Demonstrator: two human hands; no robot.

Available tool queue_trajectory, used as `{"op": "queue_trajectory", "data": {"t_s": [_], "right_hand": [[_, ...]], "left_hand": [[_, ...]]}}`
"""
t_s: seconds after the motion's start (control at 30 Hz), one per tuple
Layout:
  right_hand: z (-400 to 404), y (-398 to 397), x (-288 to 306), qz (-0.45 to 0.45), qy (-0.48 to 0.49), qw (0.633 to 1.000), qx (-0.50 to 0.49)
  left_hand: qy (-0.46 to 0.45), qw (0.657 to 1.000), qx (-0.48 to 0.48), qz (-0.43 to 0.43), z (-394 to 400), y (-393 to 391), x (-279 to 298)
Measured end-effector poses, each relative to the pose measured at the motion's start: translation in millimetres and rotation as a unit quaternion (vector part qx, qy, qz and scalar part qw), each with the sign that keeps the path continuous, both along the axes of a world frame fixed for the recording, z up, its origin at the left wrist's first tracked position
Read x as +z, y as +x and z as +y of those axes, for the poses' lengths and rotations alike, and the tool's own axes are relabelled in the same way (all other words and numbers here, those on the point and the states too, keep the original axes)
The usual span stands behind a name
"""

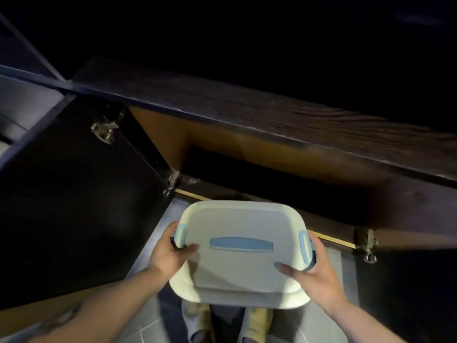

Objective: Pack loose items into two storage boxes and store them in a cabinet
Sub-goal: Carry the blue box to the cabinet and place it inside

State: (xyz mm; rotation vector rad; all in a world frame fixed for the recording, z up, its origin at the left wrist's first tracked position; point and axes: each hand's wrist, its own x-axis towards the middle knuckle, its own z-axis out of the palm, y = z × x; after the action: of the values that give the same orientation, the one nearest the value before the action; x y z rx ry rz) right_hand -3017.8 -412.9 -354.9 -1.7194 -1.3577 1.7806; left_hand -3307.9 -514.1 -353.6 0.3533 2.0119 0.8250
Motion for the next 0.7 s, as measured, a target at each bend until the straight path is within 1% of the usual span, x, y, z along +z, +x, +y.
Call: {"op": "queue_trajectory", "data": {"t_s": [0.03,0.1,0.2,0.33,0.43,0.57,0.7], "right_hand": [[7.1,-4.9,-16.5,-0.018,0.003,1.0,0.001],[21.8,-16.1,-40.8,-0.04,0.007,0.999,0.001],[50.0,-33.1,-72.2,-0.042,0.001,0.999,-0.002],[90.2,-50.7,-122.0,-0.069,0.007,0.998,0.006],[111.6,-61.5,-158.3,-0.086,-0.004,0.996,0.009],[124.7,-78.9,-192.1,-0.086,-0.03,0.996,-0.016],[127.2,-86.5,-228.7,-0.094,-0.04,0.993,-0.061]], "left_hand": [[0.005,1.0,0.009,-0.03,10.6,-7.0,-18.8],[0.01,0.999,0.021,-0.05,31.0,-18.9,-49.6],[0.024,0.999,-0.03,-0.035,60.6,-39.1,-85.7],[0.031,0.999,-0.026,-0.015,99.0,-65.6,-135.2],[0.019,0.998,-0.054,0.013,126.2,-82.4,-173.5],[0.023,0.997,-0.049,0.047,152.6,-90.6,-210.8],[0.038,0.996,-0.052,0.056,156.4,-95.0,-256.1]]}}
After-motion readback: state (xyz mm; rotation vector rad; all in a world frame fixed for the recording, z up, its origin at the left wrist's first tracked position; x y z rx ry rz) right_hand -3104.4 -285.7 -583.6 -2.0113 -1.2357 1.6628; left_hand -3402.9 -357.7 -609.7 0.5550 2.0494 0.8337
